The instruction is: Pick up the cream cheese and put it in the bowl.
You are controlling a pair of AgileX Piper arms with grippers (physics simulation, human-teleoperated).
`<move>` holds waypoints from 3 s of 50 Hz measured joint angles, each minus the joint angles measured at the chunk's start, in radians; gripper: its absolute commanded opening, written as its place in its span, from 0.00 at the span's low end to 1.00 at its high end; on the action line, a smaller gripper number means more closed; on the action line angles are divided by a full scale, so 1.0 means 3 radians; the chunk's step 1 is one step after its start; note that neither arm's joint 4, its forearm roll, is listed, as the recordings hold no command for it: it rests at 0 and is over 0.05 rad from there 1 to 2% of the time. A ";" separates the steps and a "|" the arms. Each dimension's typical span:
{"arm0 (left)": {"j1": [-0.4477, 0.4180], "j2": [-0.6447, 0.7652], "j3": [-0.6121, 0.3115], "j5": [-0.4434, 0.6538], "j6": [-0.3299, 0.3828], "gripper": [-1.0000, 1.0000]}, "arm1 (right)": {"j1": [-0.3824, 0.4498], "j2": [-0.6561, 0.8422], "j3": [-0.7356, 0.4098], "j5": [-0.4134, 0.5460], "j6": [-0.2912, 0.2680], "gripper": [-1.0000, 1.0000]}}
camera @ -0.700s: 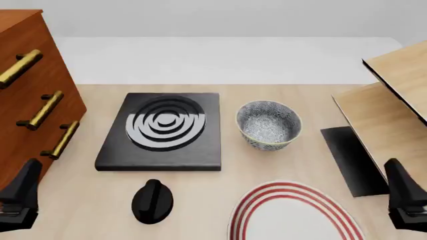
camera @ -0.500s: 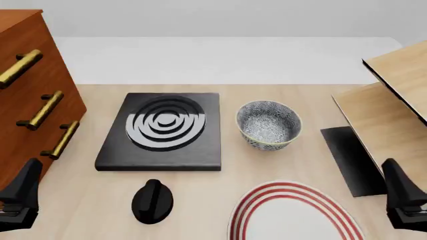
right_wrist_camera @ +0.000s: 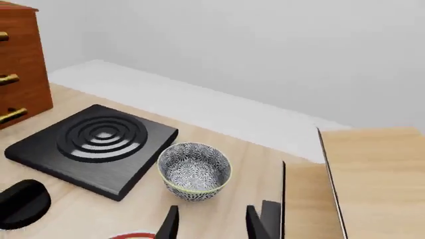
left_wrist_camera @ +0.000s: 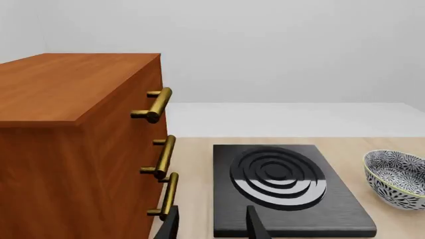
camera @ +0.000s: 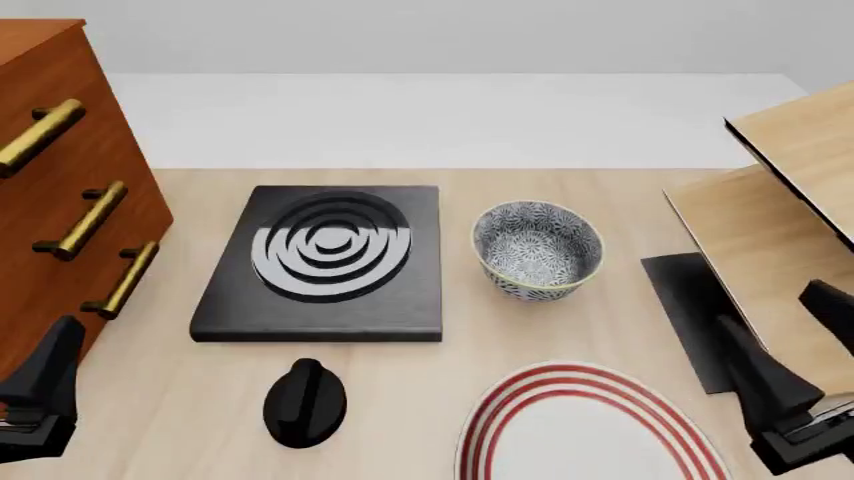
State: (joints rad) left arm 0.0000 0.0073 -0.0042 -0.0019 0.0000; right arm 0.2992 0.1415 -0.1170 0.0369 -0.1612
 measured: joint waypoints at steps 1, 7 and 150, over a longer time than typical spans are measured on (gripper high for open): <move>0.0000 0.0000 0.0000 0.0000 0.0000 1.00 | 0.0071 0.0040 -0.0027 0.0005 -0.0030 1.00; 0.0000 0.0000 0.0000 0.0000 0.0000 1.00 | 0.0478 0.0326 -0.0170 -0.0005 -0.0198 1.00; 0.0000 0.0000 0.0000 0.0000 0.0000 1.00 | 0.3496 0.5676 -0.2056 -0.1471 -0.0026 1.00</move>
State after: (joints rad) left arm 0.0000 0.0075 -0.0043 -0.0019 0.0000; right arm 1.3480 1.8444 -0.7337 -0.4043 -0.1691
